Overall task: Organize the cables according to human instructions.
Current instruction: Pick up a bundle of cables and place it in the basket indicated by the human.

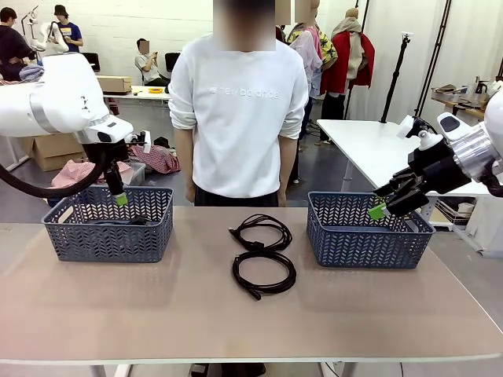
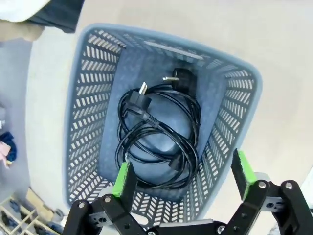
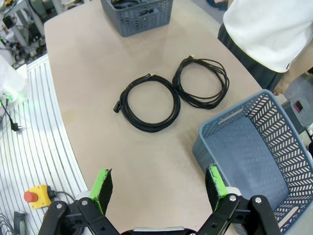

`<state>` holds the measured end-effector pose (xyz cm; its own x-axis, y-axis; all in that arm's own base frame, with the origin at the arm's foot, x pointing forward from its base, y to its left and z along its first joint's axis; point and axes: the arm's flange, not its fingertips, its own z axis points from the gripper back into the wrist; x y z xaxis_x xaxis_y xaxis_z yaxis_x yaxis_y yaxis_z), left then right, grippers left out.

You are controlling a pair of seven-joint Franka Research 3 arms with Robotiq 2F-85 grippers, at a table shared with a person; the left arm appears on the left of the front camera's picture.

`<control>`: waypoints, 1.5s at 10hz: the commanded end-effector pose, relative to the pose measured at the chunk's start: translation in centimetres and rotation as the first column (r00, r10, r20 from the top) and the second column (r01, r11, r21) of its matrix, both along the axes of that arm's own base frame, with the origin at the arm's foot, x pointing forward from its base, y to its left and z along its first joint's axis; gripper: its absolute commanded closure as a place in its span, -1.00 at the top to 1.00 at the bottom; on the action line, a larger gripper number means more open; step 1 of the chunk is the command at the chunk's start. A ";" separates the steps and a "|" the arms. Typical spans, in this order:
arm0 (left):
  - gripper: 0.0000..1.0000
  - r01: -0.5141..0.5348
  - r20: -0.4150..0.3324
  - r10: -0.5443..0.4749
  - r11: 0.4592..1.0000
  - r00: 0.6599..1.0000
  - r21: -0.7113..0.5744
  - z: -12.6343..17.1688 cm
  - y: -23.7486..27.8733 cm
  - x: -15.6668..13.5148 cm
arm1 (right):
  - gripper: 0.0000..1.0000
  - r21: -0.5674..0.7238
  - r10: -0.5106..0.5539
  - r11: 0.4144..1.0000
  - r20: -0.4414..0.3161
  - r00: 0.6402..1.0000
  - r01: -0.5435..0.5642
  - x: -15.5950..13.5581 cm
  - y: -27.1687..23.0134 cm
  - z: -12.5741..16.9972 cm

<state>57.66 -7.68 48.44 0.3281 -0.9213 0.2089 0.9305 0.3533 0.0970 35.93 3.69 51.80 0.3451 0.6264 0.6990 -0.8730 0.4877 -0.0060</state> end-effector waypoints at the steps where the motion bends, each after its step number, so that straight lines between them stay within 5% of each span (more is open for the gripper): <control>1: 1.00 -0.011 0.072 0.020 0.993 0.997 -0.116 1.4 -1.8 -0.9 | 1.00 0.027 0.023 0.999 0.016 1.000 -0.024 0.3 0.0 0.0; 3: 1.00 0.014 0.150 0.015 0.982 0.989 -0.188 2.7 -4.2 -3.6 | 1.00 0.027 0.023 0.999 0.016 1.000 -0.024 0.3 0.0 0.0; 7: 1.00 0.138 0.189 -0.081 0.940 0.979 -0.311 3.1 -6.0 -9.0 | 1.00 0.027 0.023 0.999 0.016 1.000 -0.024 0.3 0.0 0.0; 11: 1.00 0.212 0.131 -0.175 0.901 0.976 -0.378 0.6 -6.8 -13.3 | 1.00 0.027 0.023 0.999 0.016 1.000 -0.024 0.3 0.0 0.0; 14: 1.00 0.274 0.162 -0.228 0.886 0.960 -0.374 0.3 -7.6 -14.0 | 1.00 0.027 0.023 0.999 0.016 1.000 -0.024 0.3 0.0 0.0; 15: 1.00 0.216 0.124 -0.183 0.907 0.975 -0.362 0.3 -7.8 -13.6 | 1.00 0.027 0.023 0.999 0.016 1.000 -0.024 0.3 0.0 0.0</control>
<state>43.85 -15.76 48.74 0.0938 -0.8192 0.5658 0.9816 0.1712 0.0851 35.96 3.68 51.79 0.3460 0.6266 0.6983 -0.8728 0.4881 -0.0056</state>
